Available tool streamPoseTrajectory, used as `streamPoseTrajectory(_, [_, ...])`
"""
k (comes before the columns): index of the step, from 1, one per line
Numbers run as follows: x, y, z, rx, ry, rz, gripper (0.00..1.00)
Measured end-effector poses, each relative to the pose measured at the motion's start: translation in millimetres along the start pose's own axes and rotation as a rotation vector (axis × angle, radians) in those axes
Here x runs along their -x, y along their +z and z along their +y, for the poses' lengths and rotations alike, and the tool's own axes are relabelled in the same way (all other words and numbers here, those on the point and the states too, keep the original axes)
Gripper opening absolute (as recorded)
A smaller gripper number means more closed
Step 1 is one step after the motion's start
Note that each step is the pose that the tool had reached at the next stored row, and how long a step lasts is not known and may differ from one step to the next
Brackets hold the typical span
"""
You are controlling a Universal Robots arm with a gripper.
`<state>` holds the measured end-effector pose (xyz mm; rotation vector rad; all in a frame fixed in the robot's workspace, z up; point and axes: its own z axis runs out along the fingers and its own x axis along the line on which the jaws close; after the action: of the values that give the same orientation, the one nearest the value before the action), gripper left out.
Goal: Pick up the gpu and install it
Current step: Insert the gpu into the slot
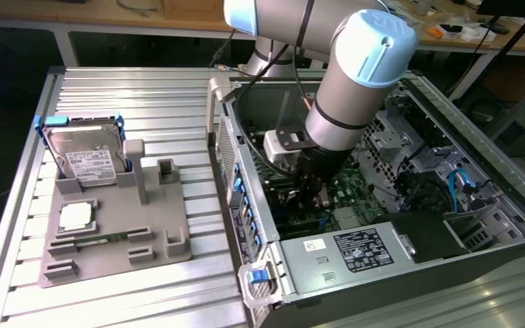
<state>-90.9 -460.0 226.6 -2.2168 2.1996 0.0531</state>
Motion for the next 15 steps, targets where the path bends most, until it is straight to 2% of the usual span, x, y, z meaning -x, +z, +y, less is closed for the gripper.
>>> streamPoseTrajectory(1, [0.1, 0.7, 0.0, -0.0016, 0.000, -0.0008, 0.28])
streamPoseTrajectory(8, [0.1, 0.6, 0.2, -0.0015, 0.000, -0.0005, 0.28])
streamPoseTrajectory(10, [0.4, 1.9, 0.1, -0.0029, 0.000, -0.0034, 0.29])
streamPoseTrajectory(11, [0.3, 1.3, 0.2, -0.0023, 0.000, -0.0020, 0.29])
streamPoseTrajectory(12, [0.1, 0.6, 0.3, -0.0016, 0.000, -0.0007, 0.35])
streamPoseTrajectory(13, [0.1, 0.7, 0.2, -0.0019, 0.000, -0.0010, 0.35])
streamPoseTrajectory(14, [0.1, -0.2, 0.2, -0.0019, 0.000, -0.0002, 0.42])
streamPoseTrajectory(15, [0.1, -0.4, 0.2, -0.0028, 0.000, -0.0009, 0.42])
